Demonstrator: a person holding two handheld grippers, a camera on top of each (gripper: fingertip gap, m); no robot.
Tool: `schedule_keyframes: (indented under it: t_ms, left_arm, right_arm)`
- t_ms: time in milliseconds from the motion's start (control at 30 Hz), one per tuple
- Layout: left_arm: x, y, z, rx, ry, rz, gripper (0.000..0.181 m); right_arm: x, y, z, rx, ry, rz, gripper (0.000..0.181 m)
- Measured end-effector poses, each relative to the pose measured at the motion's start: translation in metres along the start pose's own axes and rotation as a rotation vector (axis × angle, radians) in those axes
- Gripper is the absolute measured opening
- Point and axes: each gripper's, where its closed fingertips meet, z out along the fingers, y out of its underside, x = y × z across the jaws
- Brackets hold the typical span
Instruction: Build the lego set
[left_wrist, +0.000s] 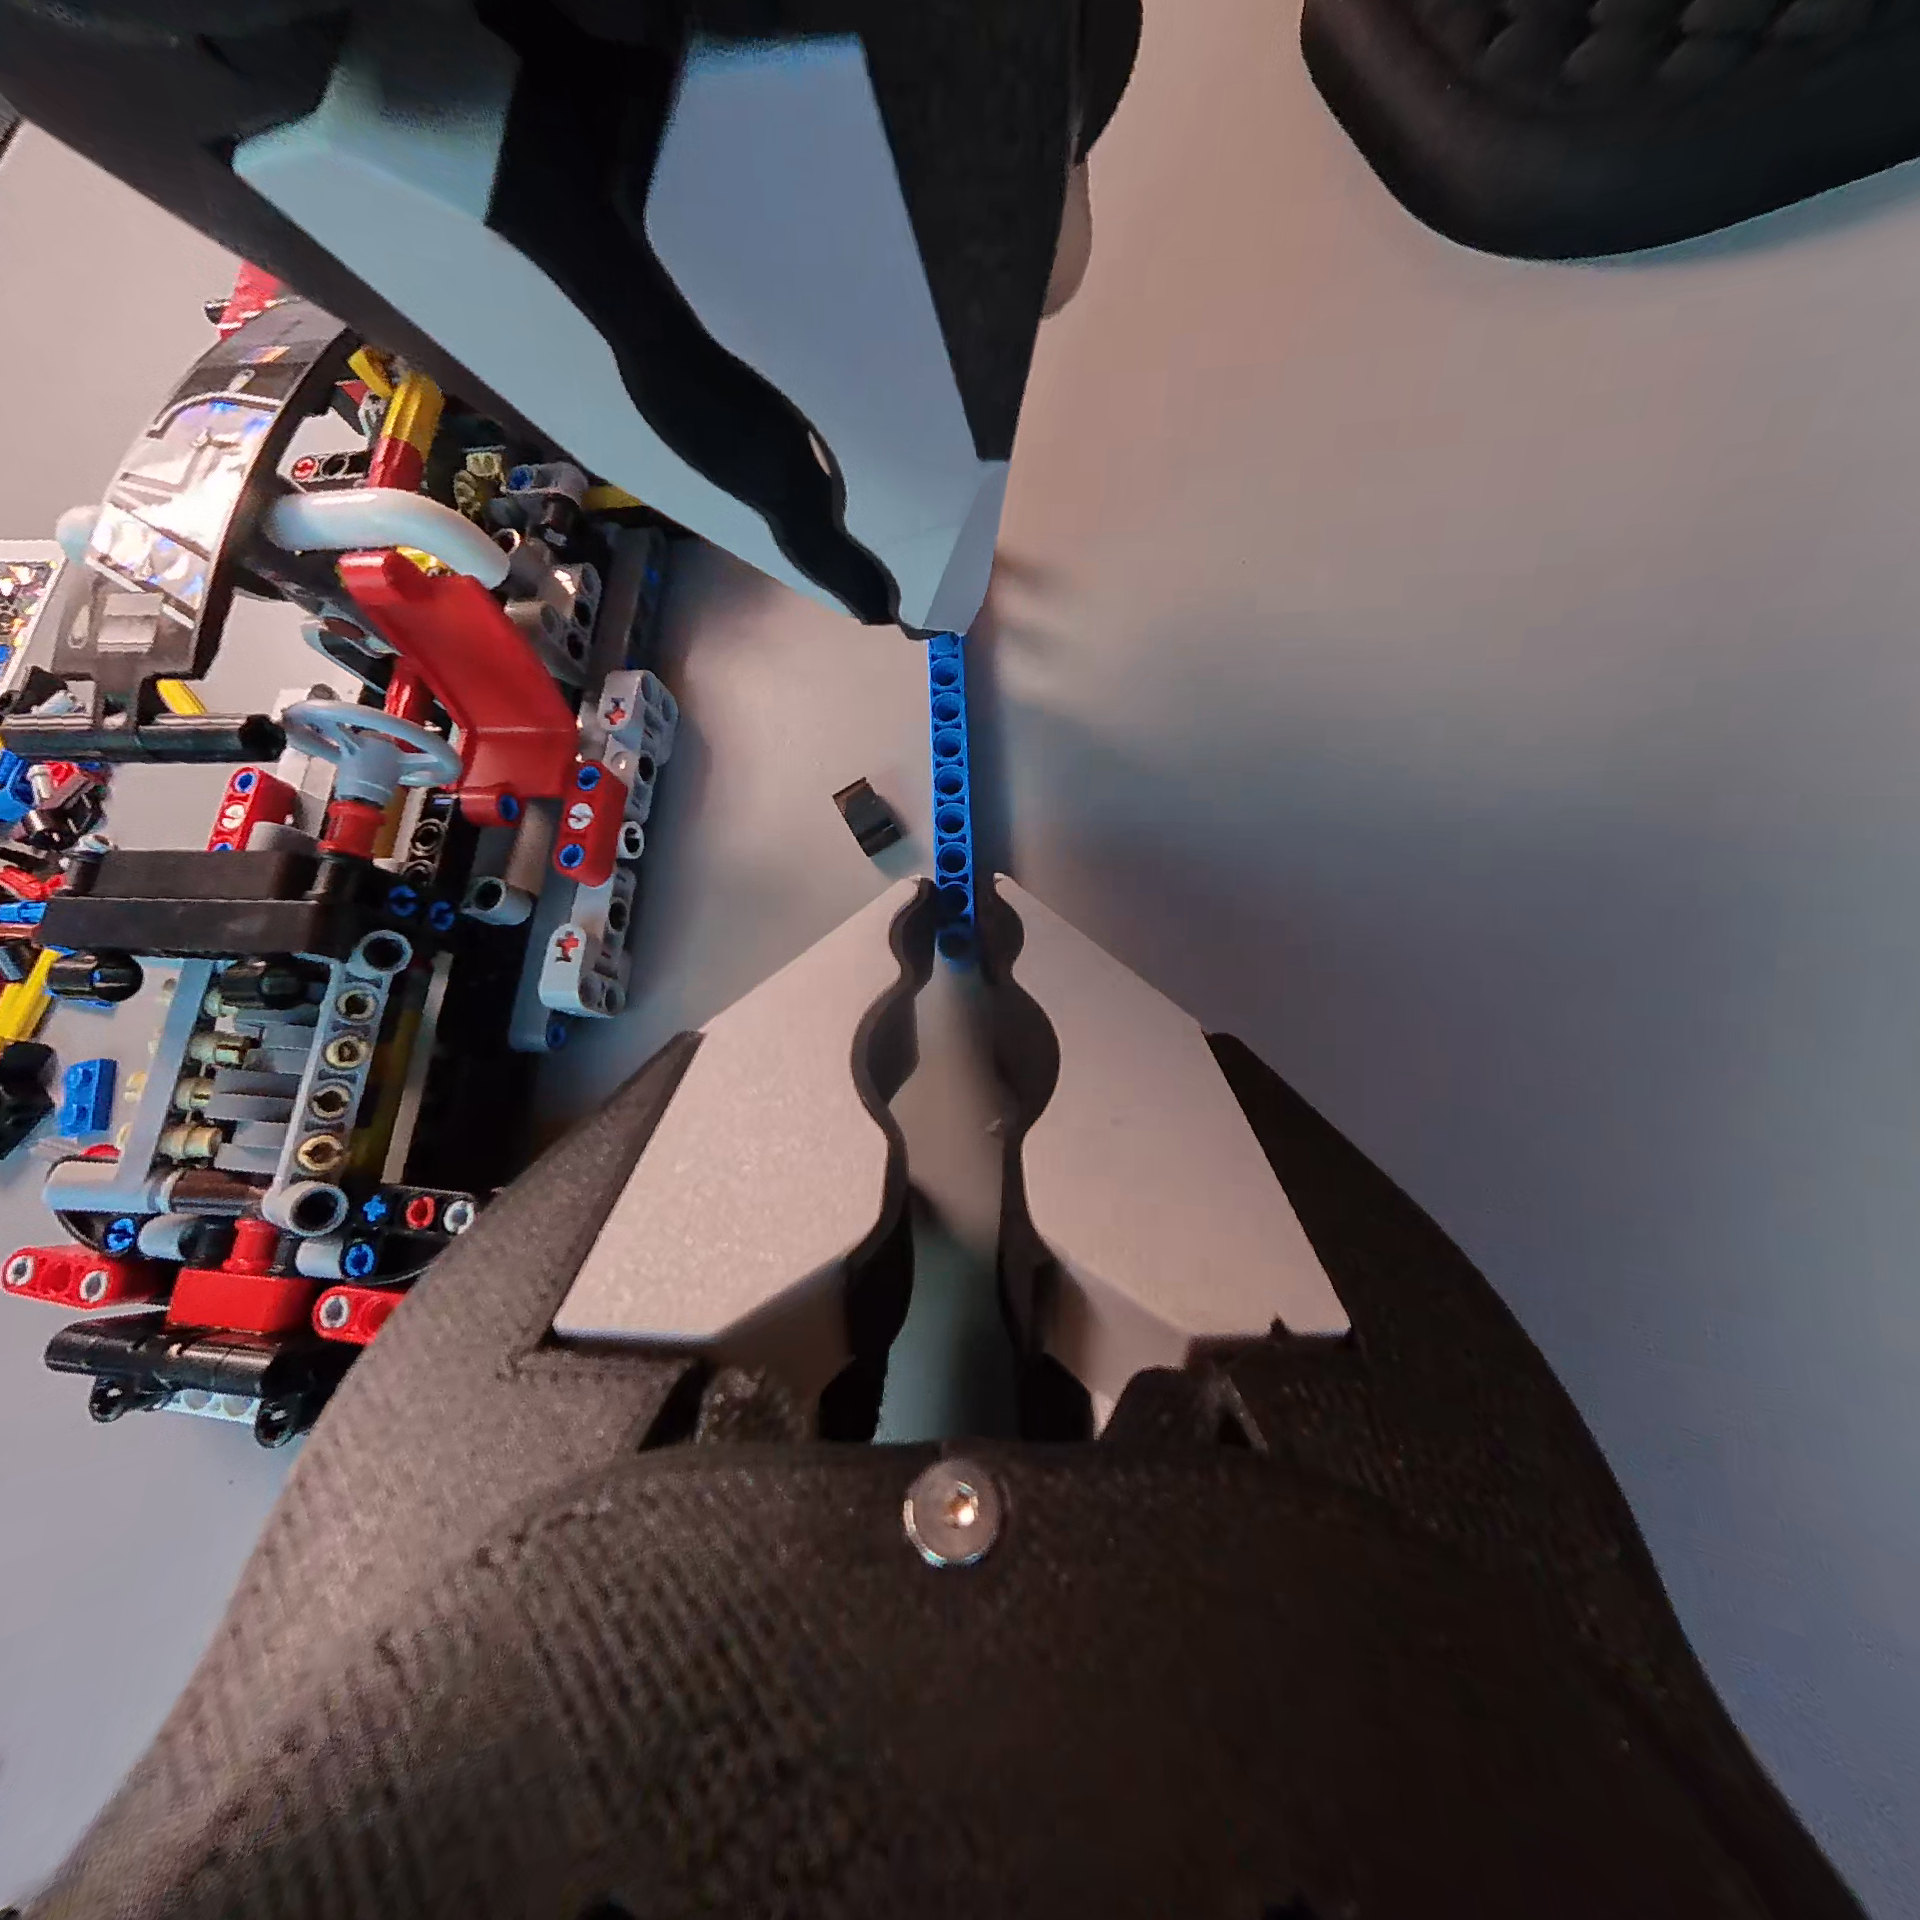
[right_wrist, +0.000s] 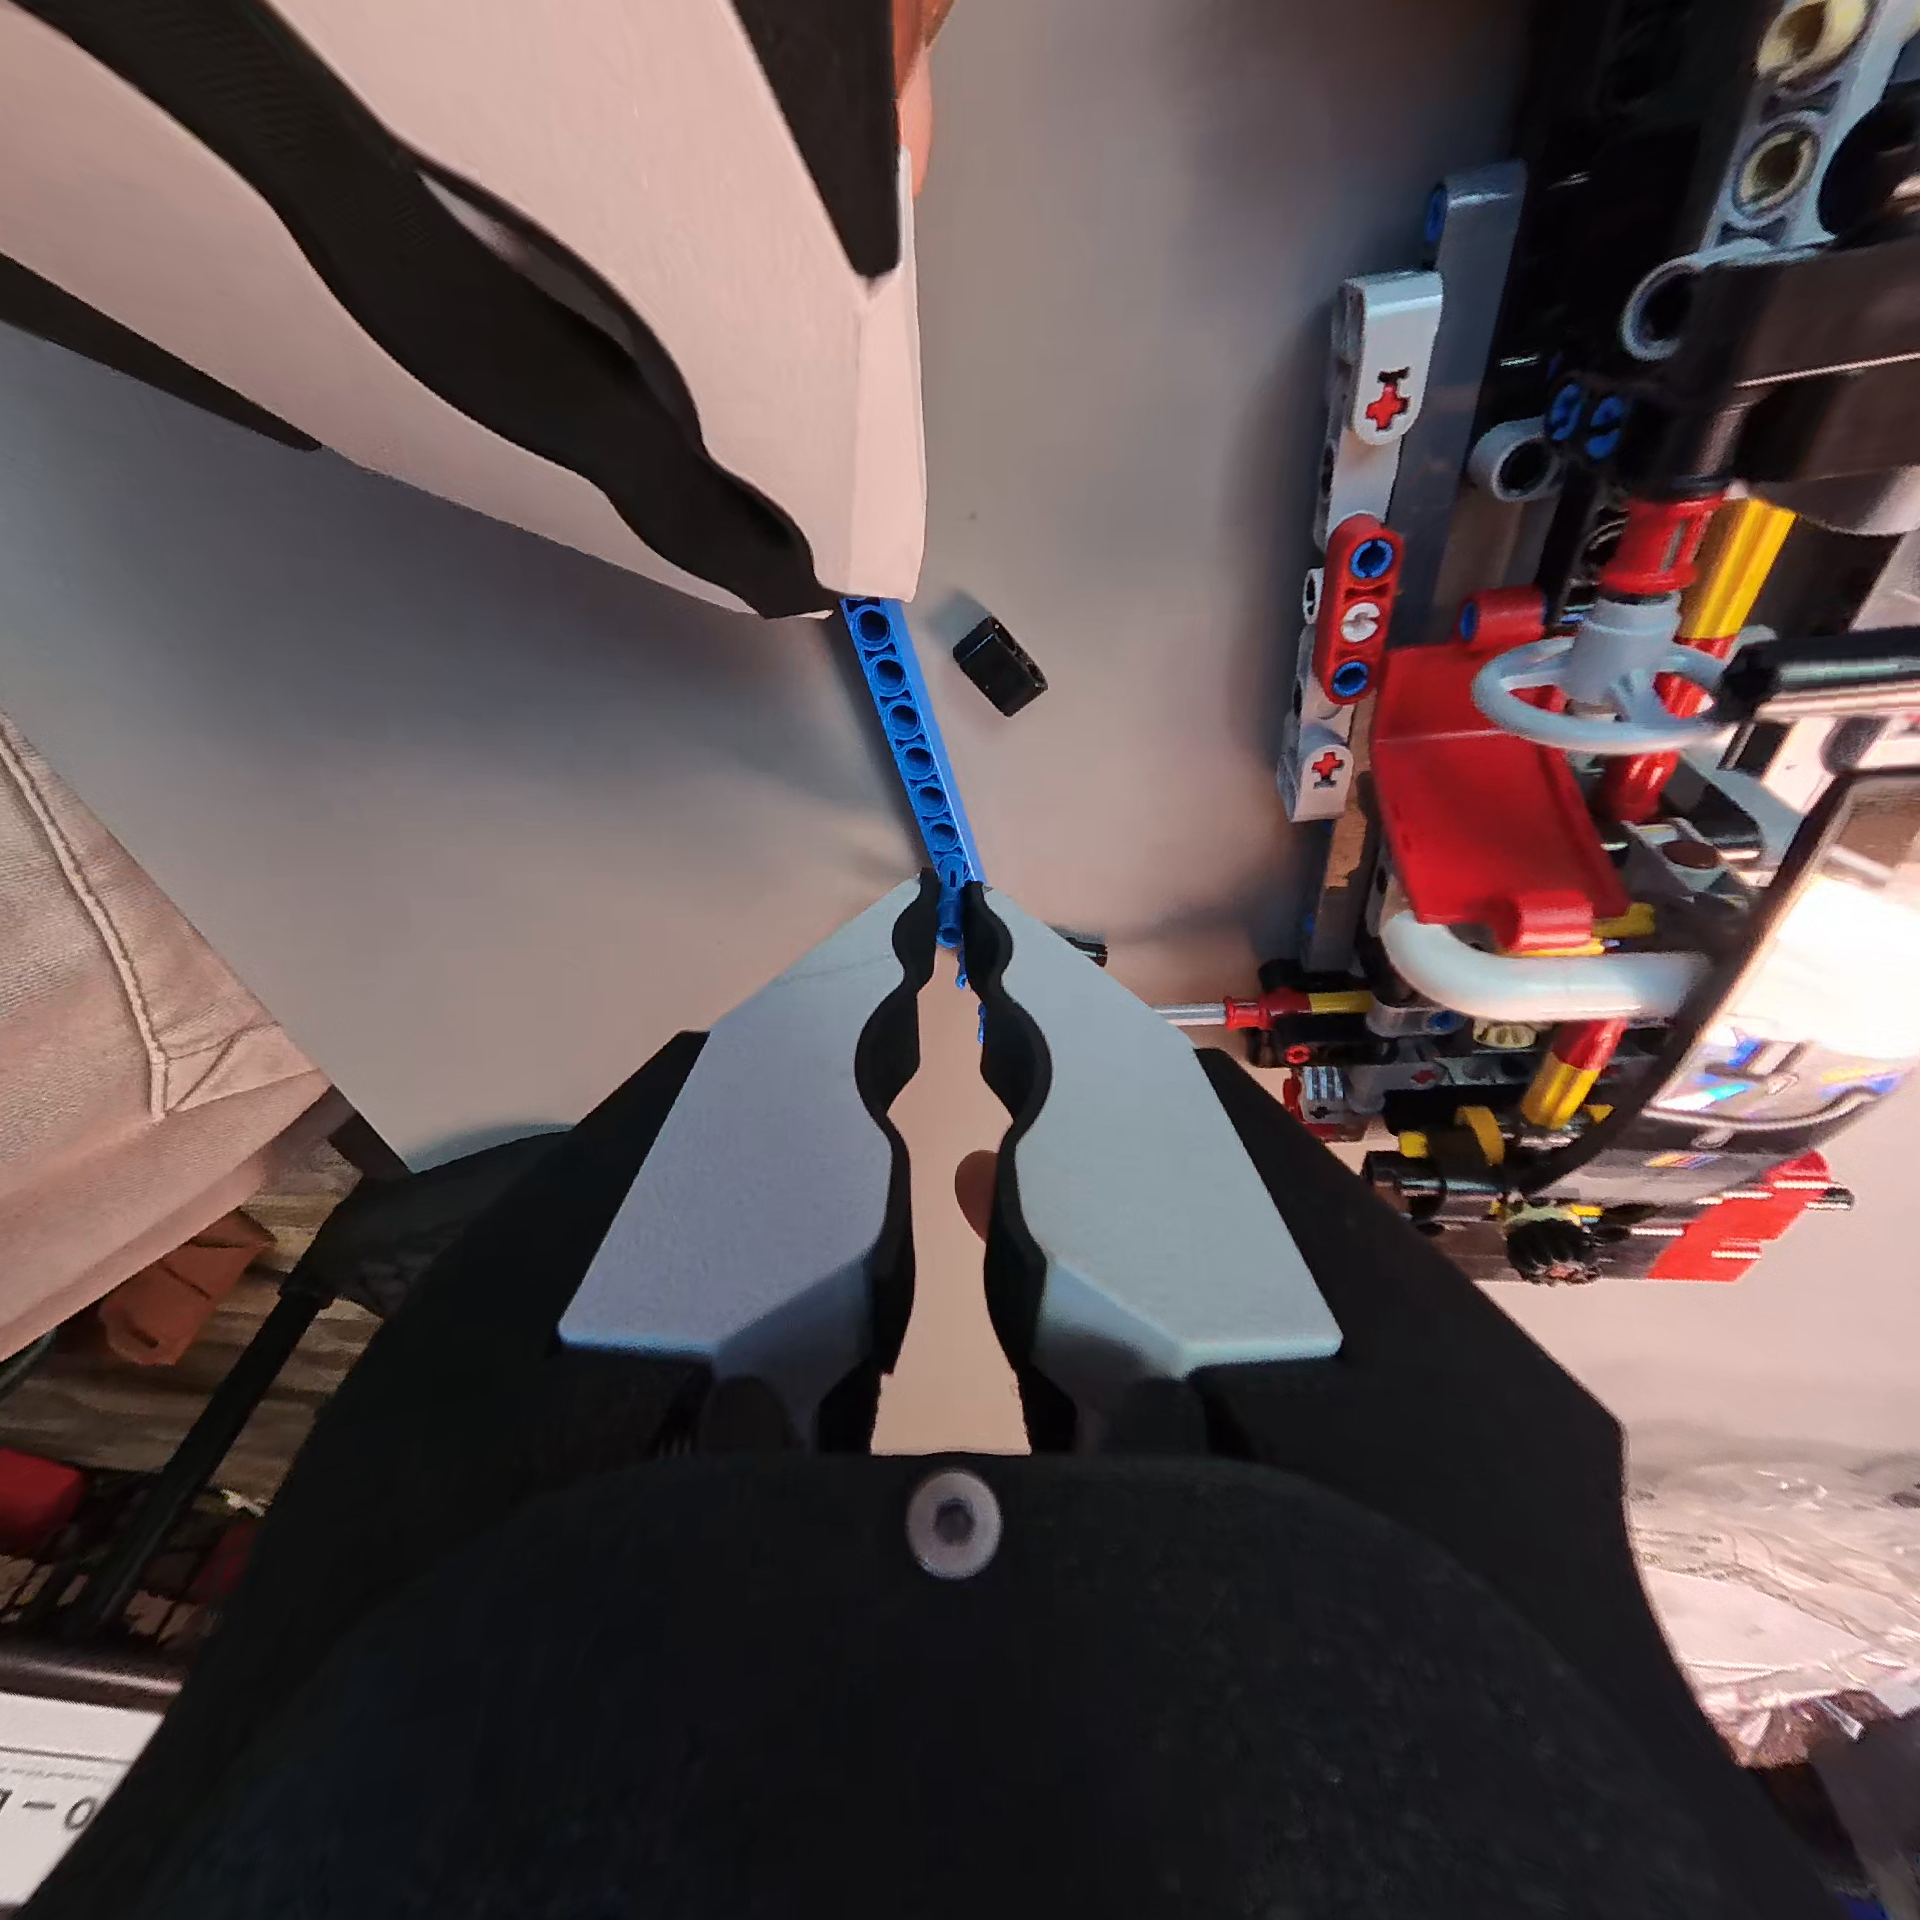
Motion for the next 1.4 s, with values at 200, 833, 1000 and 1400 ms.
schedule_keyframes:
  t_ms: [200,833,1000,1400]
  left_arm:
    - [0.000,0.000,0.000,-0.007,-0.006,-0.002,0.005]
    - [0.000,0.000,0.000,-0.010,-0.007,0.008,0.005]
    - [0.001,0.000,-0.001,-0.016,-0.009,0.013,0.006]
    - [0.000,0.000,-0.001,-0.020,-0.009,0.005,0.006]
  right_arm:
    - [0.002,0.008,0.005,0.033,0.079,-0.046,0.002]
    - [0.004,-0.002,-0.001,0.131,0.049,0.021,0.002]
    - [0.005,-0.003,-0.001,0.127,0.064,0.021,0.002]
    - [0.007,-0.004,-0.001,0.099,0.065,0.017,0.002]
